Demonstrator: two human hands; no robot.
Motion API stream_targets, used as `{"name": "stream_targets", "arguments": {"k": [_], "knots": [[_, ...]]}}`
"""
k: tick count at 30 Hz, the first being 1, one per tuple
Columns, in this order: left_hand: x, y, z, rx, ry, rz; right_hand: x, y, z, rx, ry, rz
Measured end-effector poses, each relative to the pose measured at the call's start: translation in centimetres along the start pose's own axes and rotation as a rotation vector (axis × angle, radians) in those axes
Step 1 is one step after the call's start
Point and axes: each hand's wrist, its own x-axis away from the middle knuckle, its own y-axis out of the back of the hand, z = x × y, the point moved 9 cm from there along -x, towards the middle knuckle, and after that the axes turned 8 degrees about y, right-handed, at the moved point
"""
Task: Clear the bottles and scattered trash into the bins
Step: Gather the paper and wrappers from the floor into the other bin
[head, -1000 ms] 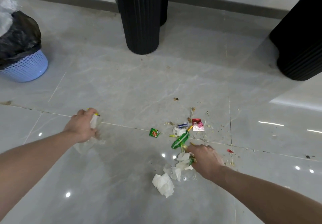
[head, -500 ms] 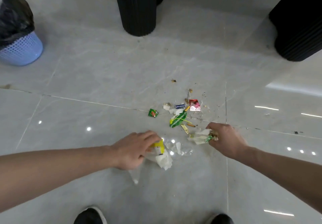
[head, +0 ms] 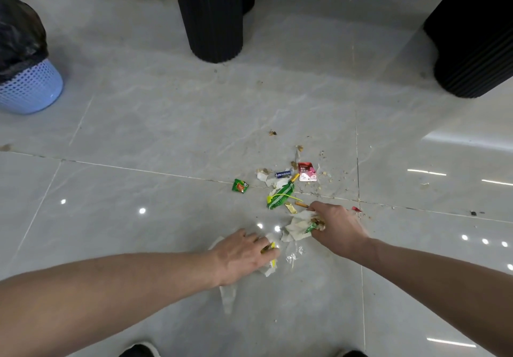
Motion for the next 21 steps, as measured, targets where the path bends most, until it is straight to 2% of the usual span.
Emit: {"name": "stream_targets", "arguments": {"k": [5, 8, 12, 16, 21], "knots": [[-0.8, 2.5, 2.5, 0.095, 0.095, -0.094, 0.2, 0.7, -1.2, -0.084, -0.071, -0.037], [-1.0, 4.6, 4.9, 0.234, 0.199, -0.225, 0.2, 1.2, -2.4, -0.173, -0.123, -0.114], [-0.7, 6.0, 8.6, 0.357, 0.311, -0.301, 0.2, 0.8, -3.2, -0.232, -0.133, -0.145], [2.6, 8.1, 10.6, 0.402, 0.489, -0.278, 1.8, 3.9, -3.1, -0.257, -0.213, -0.186], [9.8, 14.7, 8.4, 0.457, 0.65, -0.191, 8.2, 11.7, 1.9, -0.304, -0.277, -0.187]]}}
